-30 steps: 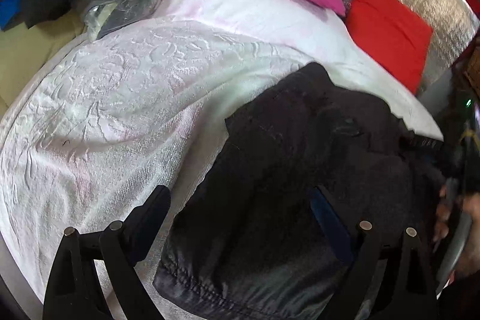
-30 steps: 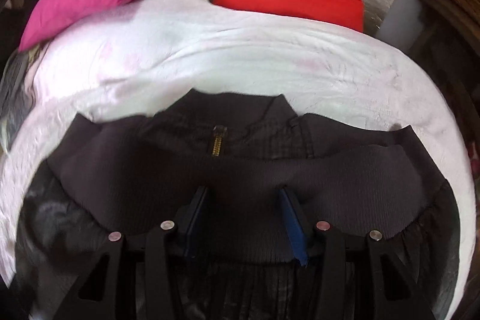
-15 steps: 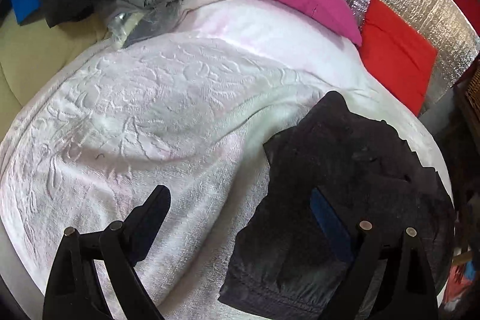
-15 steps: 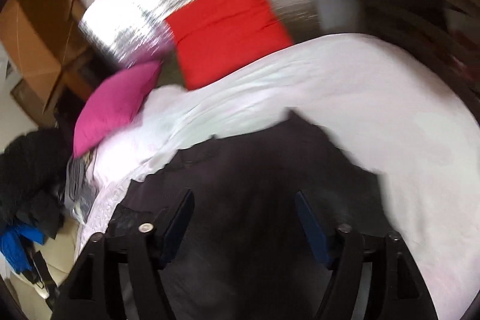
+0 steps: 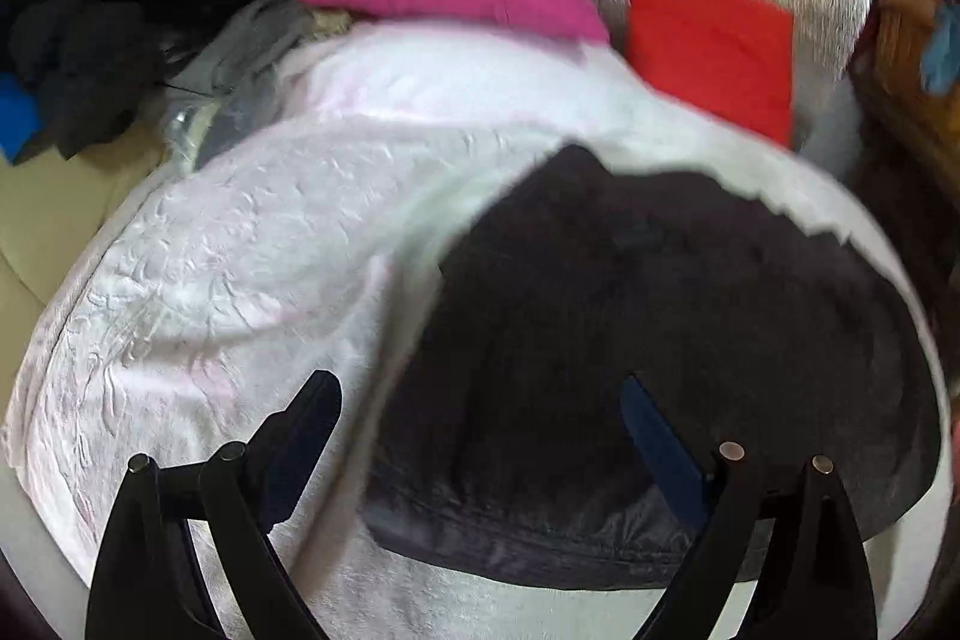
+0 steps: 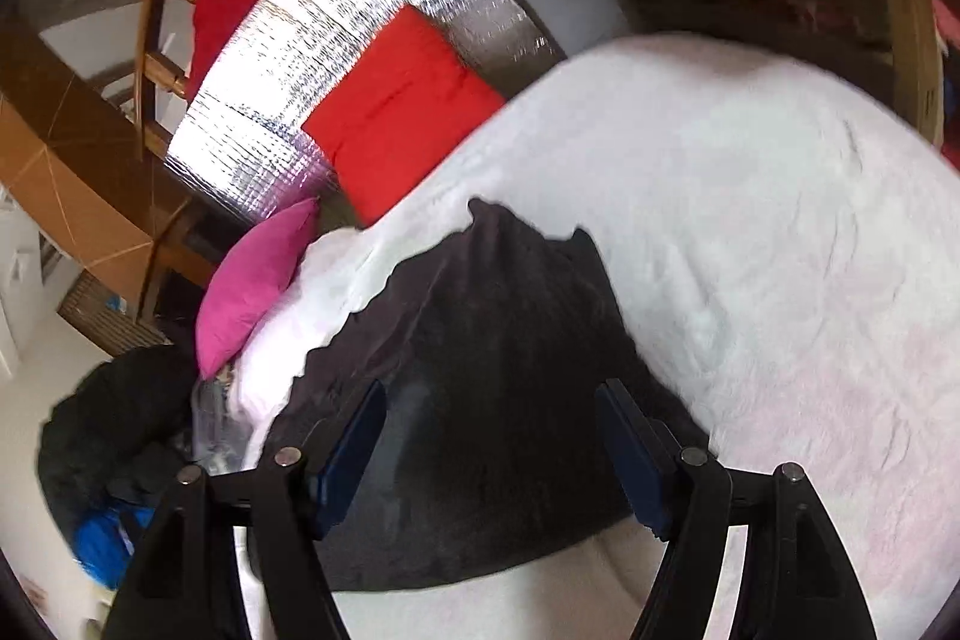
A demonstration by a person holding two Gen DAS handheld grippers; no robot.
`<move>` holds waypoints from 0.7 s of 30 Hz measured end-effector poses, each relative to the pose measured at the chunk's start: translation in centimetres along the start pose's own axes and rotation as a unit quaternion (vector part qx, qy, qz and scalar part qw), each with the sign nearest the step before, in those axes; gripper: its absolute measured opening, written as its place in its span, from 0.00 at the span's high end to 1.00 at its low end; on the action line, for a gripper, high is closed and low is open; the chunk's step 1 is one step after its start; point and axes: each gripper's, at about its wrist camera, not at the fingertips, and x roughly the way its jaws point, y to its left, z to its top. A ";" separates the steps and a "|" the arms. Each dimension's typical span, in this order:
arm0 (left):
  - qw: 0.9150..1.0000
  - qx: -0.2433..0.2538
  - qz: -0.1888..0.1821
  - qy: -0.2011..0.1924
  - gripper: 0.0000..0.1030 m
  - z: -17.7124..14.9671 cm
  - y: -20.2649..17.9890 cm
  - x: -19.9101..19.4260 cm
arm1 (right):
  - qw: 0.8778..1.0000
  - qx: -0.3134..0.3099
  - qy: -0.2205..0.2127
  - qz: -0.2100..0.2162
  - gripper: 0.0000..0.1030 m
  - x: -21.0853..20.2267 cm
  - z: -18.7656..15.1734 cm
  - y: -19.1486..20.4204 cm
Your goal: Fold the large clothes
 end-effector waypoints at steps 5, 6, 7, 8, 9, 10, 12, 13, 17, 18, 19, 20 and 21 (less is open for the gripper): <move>0.998 -0.011 0.000 0.070 0.05 -0.4 0.2 3.9 | 0.997 -0.010 0.077 0.003 0.27 4.8 -1.2 0.5; 0.997 -0.021 -0.007 0.077 0.05 -0.3 0.5 4.1 | 0.995 -0.016 0.099 -0.025 0.28 6.4 -1.6 0.2; 0.996 -0.029 -0.014 0.082 0.05 -0.2 0.8 4.2 | 0.993 -0.010 0.113 -0.038 0.28 7.3 -1.9 -0.3; 0.995 -0.039 -0.021 0.084 0.05 0.0 1.2 4.1 | 0.993 -0.007 0.115 -0.037 0.28 7.5 -2.0 -0.5; 0.996 -0.044 -0.026 0.080 0.05 0.1 1.4 3.8 | 0.993 -0.011 0.113 -0.037 0.27 7.2 -1.9 -0.2; 0.996 -0.045 -0.028 0.073 0.05 0.3 1.5 3.5 | 0.993 -0.014 0.110 -0.036 0.27 6.9 -1.7 0.1; 0.997 -0.044 -0.027 0.054 0.05 0.8 1.7 2.4 | 0.995 -0.013 0.098 -0.012 0.27 5.5 -1.3 0.5; 0.998 -0.046 -0.024 0.045 0.05 0.9 2.0 1.9 | 0.995 -0.013 0.094 -0.001 0.27 4.9 -1.3 0.7; 0.997 -0.073 -0.026 0.025 0.05 1.0 3.6 0.5 | 0.998 -0.004 0.065 -0.004 0.27 2.6 -0.8 0.3; 0.995 -0.086 -0.041 0.029 0.05 0.8 4.2 0.2 | 0.997 0.014 0.075 0.005 0.27 2.5 -0.9 -0.1; 0.993 -0.100 -0.061 0.033 0.05 0.5 4.6 -0.1 | 0.995 0.037 0.086 0.017 0.27 2.4 -1.2 -0.6; 0.990 -0.112 -0.081 0.038 0.05 0.0 4.9 -0.4 | 0.993 0.056 0.094 0.032 0.27 2.2 -1.6 -1.0; 0.988 -0.117 -0.095 0.044 0.05 -0.3 5.0 -0.6 | 0.993 0.058 0.098 0.037 0.27 2.1 -1.8 -0.8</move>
